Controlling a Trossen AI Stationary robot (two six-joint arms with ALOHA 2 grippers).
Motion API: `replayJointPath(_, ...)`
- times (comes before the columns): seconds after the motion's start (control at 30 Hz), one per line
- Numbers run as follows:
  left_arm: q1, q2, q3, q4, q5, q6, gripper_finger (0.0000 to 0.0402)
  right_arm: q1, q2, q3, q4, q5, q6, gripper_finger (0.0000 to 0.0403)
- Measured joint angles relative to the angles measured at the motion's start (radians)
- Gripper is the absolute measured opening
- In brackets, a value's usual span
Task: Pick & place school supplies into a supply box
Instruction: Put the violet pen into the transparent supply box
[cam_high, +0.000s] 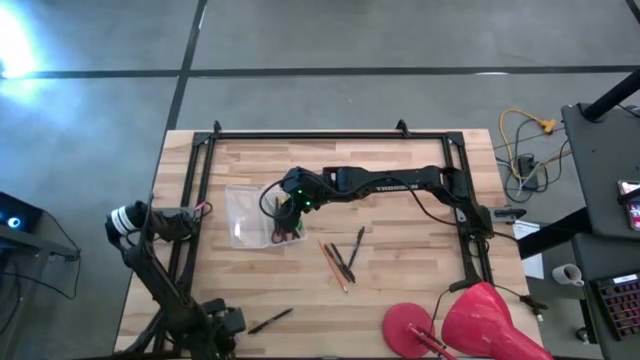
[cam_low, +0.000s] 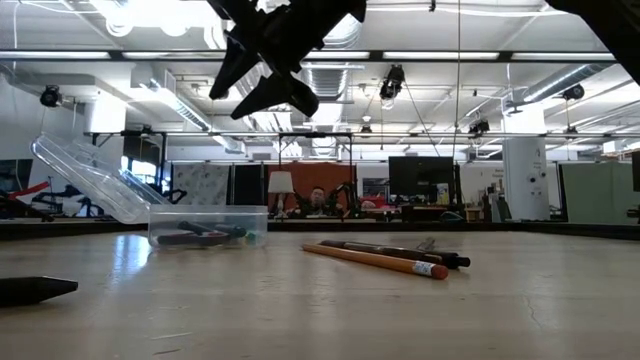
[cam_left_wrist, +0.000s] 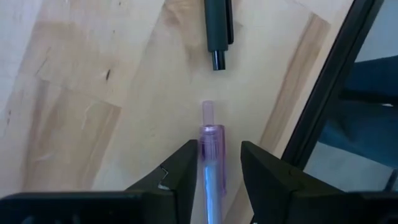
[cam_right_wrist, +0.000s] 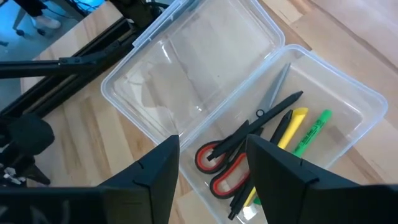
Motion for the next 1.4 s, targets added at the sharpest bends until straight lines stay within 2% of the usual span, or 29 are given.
replayJointPath(0.13, 0.001, 0.028, 0.035, -0.095, 0.005, 0.000, 0.0090, 0.000, 0.000, 0.000, 0.005, 0.000, 0.000, 0.0178)
replayJointPath(0.37, 0.002, 0.034, 0.029, -0.163, 0.016, -0.005, 0.0013, 0.000, 0.000, 0.000, 0.006, 0.000, 0.001, 0.0178)
replayJointPath(0.6, 0.006, -0.044, 0.028, -0.167, -0.008, -0.020, 0.0009, 0.000, 0.000, -0.001, 0.006, 0.000, 0.003, 0.0178)
replayJointPath(0.67, 0.008, -0.093, 0.018, -0.221, -0.069, -0.046, 0.0002, 0.000, 0.000, -0.001, 0.007, 0.000, 0.003, 0.0178)
replayJointPath(0.77, 0.011, -0.223, -0.002, -0.222, -0.216, -0.111, 0.0004, 0.000, 0.000, -0.001, 0.006, 0.000, 0.003, 0.0178)
replayJointPath(0.97, 0.029, -0.519, -0.129, -0.237, -0.552, -0.223, 0.0003, 0.000, 0.000, -0.001, 0.007, 0.000, 0.003, 0.0178)
replayJointPath(1.03, 0.041, -0.612, -0.169, -0.235, -0.616, -0.220, 0.0002, 0.000, 0.000, -0.001, 0.007, 0.000, 0.003, 0.0178)
replayJointPath(1.13, 0.065, -0.706, -0.209, -0.237, -0.602, -0.129, 0.0001, 0.000, 0.000, -0.001, 0.010, 0.000, 0.003, 0.0178)
replayJointPath(1.2, 0.076, -0.732, -0.218, -0.228, -0.532, -0.030, 0.0001, 0.000, 0.000, -0.001, 0.011, 0.000, 0.003, 0.0178)
replayJointPath(1.3, 0.077, -0.688, -0.207, -0.210, -0.375, 0.112, 0.0001, 0.000, 0.000, -0.001, 0.012, 0.000, 0.003, 0.0178)
replayJointPath(1.4, 0.076, -0.589, -0.162, -0.205, -0.228, 0.168, 0.0000, 0.000, 0.000, -0.001, 0.013, 0.000, 0.003, 0.0178)
